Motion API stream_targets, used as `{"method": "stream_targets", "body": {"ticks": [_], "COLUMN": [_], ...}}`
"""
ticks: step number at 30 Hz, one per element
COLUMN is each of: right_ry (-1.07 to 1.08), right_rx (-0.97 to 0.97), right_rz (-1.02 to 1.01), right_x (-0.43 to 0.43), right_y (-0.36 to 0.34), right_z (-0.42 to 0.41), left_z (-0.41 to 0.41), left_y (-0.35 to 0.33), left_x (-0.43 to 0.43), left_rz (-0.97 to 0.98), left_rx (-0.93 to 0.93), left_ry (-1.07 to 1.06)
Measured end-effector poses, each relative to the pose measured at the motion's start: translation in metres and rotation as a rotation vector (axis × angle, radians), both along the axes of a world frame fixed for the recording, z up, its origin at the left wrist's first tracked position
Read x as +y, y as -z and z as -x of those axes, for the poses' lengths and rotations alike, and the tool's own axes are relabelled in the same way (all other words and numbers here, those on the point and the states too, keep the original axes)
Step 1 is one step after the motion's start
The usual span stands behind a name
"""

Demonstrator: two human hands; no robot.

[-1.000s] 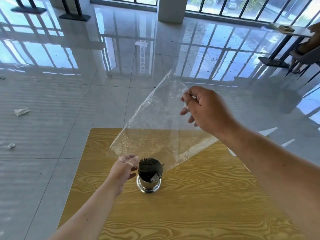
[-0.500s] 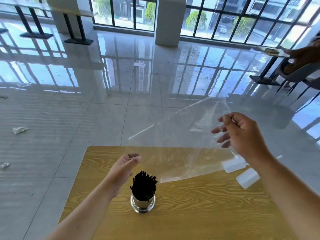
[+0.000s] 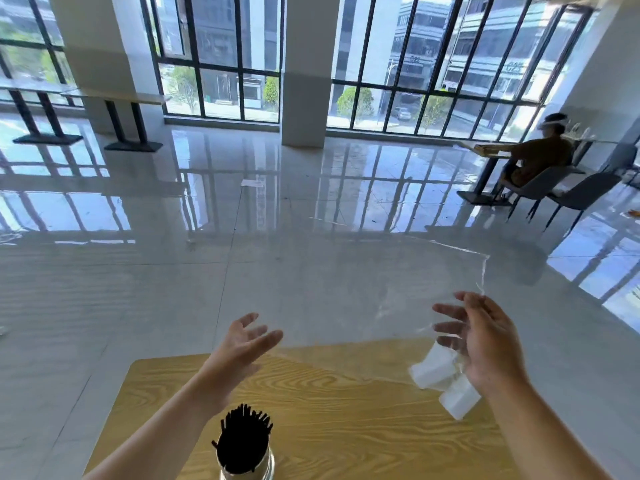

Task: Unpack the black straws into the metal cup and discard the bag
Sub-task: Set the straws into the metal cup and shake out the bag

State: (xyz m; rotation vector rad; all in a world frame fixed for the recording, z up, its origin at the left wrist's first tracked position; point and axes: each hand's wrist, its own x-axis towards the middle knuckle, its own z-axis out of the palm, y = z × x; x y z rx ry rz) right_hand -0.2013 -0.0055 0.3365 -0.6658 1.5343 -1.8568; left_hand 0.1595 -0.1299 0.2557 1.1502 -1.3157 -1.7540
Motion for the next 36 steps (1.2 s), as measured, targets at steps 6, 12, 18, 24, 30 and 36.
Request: {"method": "stream_targets", "body": {"ticks": [6, 12, 18, 24, 30, 36], "right_ry": [0.04, -0.064, -0.243, -0.195, -0.289, -0.411], "right_rx": [-0.27, -0.545, -0.496, 0.134, 0.477, 0.56], "right_rz": [0.047, 0.091, 0.002, -0.298, -0.247, -0.196], "right_x": [-0.018, -0.045, -0.058, -0.057, -0.073, -0.089], "right_y": [0.013, 0.026, 0.037, 0.044, 0.024, -0.02], "right_z": [-0.018, -0.051, -0.064, -0.044, -0.033, -0.039], "left_z": [0.021, 0.04, 0.037, 0.019, 0.014, -0.002], "left_y": [-0.021, -0.06, -0.097, -0.139, -0.173, -0.202], "left_x": [-0.014, -0.015, -0.033, -0.055, -0.06, -0.062], "left_rz": [-0.192, -0.096, 0.105, 0.374, 0.529, 0.514], "left_rx": [0.366, 0.357, 0.23, -0.007, -0.163, -0.13], "left_ry": [-0.1, -0.091, -0.323, -0.244, -0.054, 0.1]}}
